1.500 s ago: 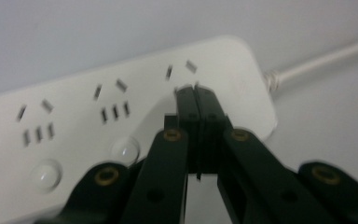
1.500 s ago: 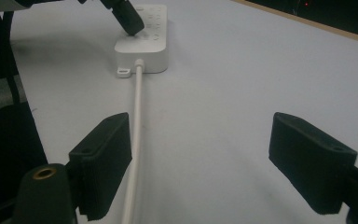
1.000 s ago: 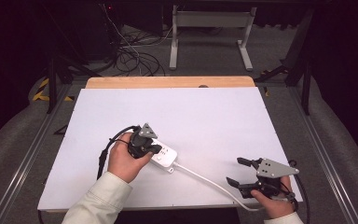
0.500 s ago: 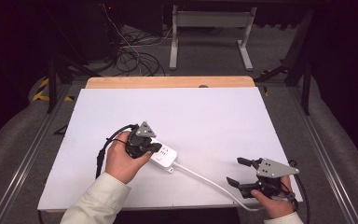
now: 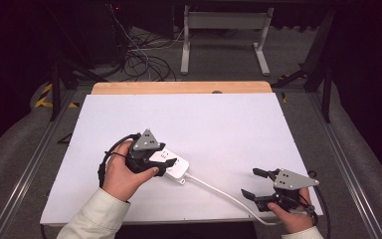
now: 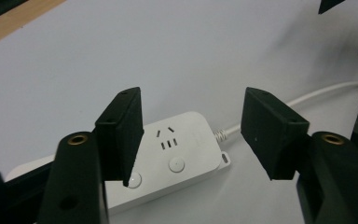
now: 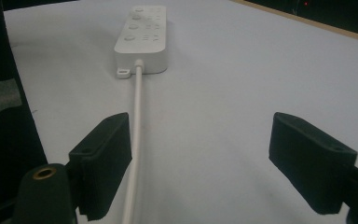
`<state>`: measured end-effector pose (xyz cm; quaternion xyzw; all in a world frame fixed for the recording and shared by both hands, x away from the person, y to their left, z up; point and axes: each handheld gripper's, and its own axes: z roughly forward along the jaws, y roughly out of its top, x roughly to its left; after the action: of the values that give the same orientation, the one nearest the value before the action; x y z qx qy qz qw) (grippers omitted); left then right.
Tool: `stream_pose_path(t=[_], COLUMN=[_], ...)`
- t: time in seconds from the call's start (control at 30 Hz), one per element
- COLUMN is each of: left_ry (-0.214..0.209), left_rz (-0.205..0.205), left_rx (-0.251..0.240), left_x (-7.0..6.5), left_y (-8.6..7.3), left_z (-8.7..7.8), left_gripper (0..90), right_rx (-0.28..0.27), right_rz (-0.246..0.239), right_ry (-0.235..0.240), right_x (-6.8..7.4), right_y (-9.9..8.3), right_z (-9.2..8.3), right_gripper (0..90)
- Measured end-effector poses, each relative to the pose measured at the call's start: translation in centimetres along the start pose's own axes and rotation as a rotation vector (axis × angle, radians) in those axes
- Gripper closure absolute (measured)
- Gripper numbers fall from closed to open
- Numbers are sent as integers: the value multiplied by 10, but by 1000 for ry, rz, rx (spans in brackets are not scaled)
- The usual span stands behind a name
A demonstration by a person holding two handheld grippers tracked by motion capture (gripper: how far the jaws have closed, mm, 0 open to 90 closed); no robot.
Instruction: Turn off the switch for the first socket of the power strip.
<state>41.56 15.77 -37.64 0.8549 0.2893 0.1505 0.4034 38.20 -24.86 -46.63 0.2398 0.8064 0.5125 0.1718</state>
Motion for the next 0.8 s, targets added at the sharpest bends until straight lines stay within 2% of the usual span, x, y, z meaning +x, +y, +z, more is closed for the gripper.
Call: stream_pose_path(t=[0.13,0.23,0.37,0.53,0.8], left_ry=[-3,9,13,27,30], left_rz=[16,29,19,31,7], left_rx=[-35,-87,-150,-198,-274], left_x=[-1,-1,1,3,10], left_y=[-4,-8,-17,-32,-57], left_z=[-9,-18,-28,-36,-48], left_gripper=[315,282,235,188,175], right_rx=[1,0,-2,-2,-1], right_rz=[2,4,10,12,12], right_ry=[0,2,5,8,8], right_x=[0,0,0,0,0], right_y=[0,0,0,0,0], right_z=[0,0,0,1,1], right_gripper=[213,212,210,210,209])
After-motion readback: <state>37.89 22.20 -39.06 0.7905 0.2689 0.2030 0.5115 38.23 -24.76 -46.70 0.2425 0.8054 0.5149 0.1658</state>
